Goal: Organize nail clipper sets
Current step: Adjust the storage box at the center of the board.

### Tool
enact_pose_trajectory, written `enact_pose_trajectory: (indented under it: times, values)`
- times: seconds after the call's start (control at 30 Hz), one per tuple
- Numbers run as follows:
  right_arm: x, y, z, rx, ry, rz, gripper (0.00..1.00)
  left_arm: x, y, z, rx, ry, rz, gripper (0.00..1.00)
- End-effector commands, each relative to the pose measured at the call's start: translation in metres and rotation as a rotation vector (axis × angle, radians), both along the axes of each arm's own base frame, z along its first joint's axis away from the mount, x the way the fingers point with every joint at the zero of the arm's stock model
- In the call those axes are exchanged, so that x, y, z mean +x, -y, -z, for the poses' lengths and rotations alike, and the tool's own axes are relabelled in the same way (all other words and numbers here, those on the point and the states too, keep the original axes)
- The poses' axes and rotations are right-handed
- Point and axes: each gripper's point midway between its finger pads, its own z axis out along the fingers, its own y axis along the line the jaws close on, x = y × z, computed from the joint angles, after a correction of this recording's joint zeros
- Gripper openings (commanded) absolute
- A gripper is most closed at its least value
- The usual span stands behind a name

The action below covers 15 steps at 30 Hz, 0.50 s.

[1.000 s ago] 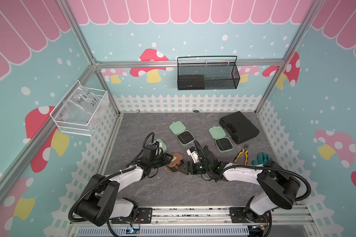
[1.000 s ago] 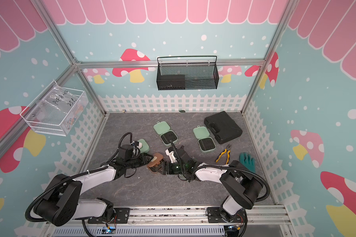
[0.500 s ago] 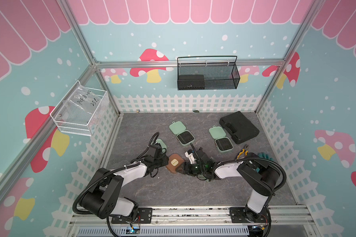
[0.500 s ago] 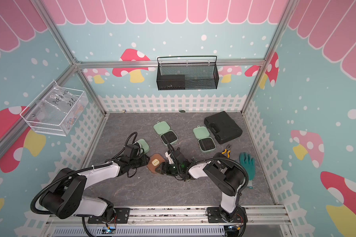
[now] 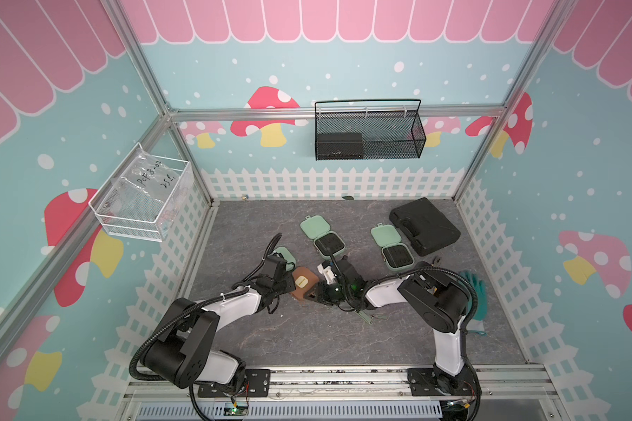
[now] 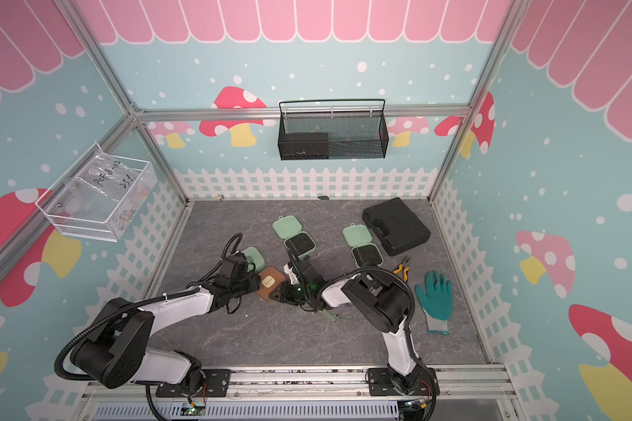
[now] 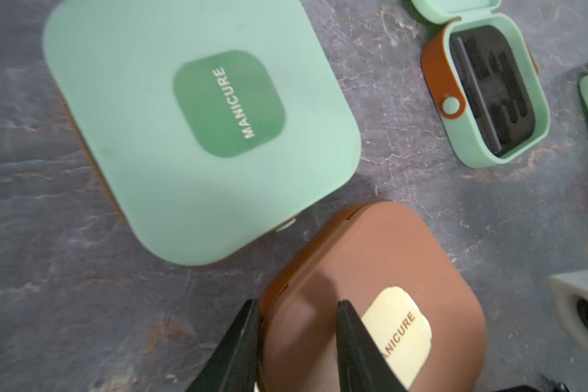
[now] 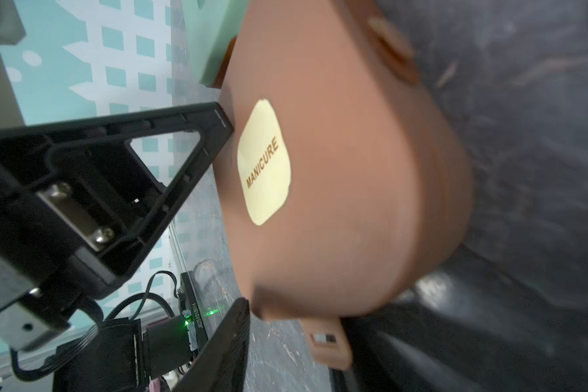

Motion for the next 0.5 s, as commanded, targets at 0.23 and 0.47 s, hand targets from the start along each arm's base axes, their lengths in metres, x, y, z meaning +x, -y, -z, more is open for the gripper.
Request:
enact_pose_trajectory:
  times: [0.23,0.47]
  values:
    - [0.039,0.030,0.046,-0.353,0.122,-0.031,0.45,-0.044,0.003,0.022,-0.021,-0.131,0.051,0.38]
    - [0.057,0.036,0.026,-0.461,0.224,-0.060,0.58,-0.040,0.002,0.017,-0.009,-0.123,0.040,0.38]
